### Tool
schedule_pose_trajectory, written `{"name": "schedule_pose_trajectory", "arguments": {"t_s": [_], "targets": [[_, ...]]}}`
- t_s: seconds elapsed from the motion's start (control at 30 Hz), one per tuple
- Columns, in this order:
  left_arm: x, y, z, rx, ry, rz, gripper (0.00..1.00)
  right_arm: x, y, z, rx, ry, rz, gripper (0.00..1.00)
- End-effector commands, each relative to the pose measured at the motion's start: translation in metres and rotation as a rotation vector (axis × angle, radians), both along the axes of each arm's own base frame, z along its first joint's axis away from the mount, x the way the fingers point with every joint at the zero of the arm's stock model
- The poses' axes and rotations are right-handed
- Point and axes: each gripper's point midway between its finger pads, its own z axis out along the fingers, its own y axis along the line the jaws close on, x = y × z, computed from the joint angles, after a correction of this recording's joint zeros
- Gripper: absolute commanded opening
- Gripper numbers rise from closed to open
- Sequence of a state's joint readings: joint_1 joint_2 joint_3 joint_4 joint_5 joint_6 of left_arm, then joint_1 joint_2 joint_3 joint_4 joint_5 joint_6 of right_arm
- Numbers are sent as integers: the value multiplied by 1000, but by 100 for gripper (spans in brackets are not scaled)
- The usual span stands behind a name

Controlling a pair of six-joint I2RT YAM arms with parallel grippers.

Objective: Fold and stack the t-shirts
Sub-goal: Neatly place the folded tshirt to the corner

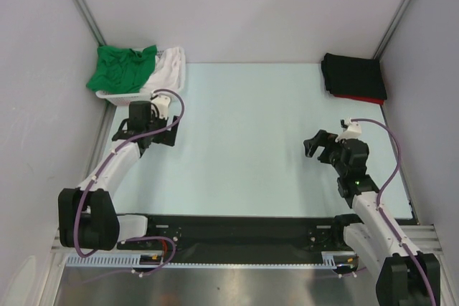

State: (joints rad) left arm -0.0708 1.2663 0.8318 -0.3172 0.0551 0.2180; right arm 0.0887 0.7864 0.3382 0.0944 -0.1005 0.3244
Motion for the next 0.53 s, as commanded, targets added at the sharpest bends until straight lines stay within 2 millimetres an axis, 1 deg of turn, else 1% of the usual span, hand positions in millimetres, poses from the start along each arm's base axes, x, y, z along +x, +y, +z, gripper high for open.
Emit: {"name": "schedule_pose_trajectory", "arguments": {"t_s": [0.0,0.2,0.4,0.5], "targets": [[3,1,7,-14,-37,7,100,7,-3,14,-3,-72,-25,100],[2,1,4,-8,-30,-1,100,8,-4,15,-18,-86,-22,100],[-2,2,-3,9,-16,-17,100,9,-6,8,-27,-73,-27,100],[-1,1,0,0,-35,-15,100,10,-6,9,-32,-77,-28,100]]}}
